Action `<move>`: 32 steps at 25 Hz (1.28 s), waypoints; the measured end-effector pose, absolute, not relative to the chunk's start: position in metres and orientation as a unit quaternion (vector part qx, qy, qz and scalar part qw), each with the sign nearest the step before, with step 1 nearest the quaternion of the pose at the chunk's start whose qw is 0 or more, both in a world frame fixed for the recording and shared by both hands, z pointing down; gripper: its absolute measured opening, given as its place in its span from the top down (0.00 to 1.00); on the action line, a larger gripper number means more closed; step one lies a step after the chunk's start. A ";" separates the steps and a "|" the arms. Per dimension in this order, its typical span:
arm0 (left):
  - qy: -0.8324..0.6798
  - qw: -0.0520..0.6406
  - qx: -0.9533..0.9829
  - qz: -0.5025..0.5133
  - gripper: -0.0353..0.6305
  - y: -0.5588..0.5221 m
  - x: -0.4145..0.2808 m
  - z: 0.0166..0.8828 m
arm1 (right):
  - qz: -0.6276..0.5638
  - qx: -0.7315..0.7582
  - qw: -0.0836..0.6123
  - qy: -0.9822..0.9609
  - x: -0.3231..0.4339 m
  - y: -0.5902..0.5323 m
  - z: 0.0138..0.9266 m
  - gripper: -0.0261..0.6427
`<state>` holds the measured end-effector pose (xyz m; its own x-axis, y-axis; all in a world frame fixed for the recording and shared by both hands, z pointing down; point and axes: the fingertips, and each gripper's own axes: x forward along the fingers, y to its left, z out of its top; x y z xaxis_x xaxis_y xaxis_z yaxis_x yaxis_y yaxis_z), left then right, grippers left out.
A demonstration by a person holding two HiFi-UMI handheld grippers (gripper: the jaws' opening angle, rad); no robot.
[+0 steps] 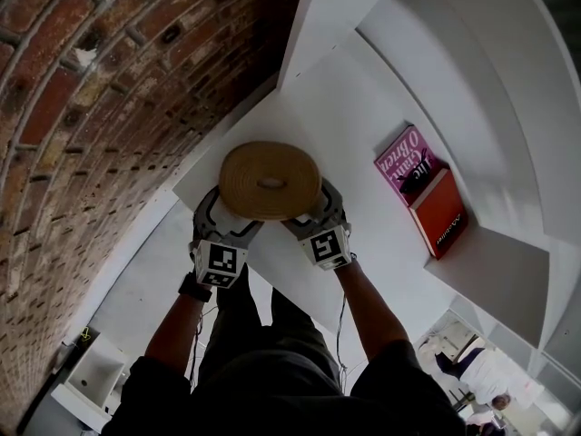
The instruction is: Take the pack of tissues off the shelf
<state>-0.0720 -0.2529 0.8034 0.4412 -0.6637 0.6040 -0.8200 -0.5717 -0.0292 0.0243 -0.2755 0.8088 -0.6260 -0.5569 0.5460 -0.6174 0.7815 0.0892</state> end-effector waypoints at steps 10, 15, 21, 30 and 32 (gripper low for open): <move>-0.427 0.126 0.834 0.325 0.21 -0.243 -0.087 0.804 | 0.057 0.334 0.291 -0.895 0.034 -0.266 0.800 0.20; -0.441 0.150 0.826 0.318 0.27 -0.226 -0.103 0.776 | 0.069 0.344 0.293 -0.890 0.051 -0.252 0.777 0.20; -0.466 0.131 0.829 0.281 0.50 -0.216 -0.114 0.712 | 0.064 0.379 0.261 -0.885 0.069 -0.240 0.708 0.37; -0.486 0.058 0.836 0.248 0.72 -0.197 -0.103 0.605 | 0.004 0.431 0.194 -0.881 0.086 -0.217 0.586 0.78; -0.486 0.047 0.840 0.236 0.75 -0.192 -0.098 0.590 | -0.002 0.434 0.181 -0.883 0.086 -0.209 0.567 0.83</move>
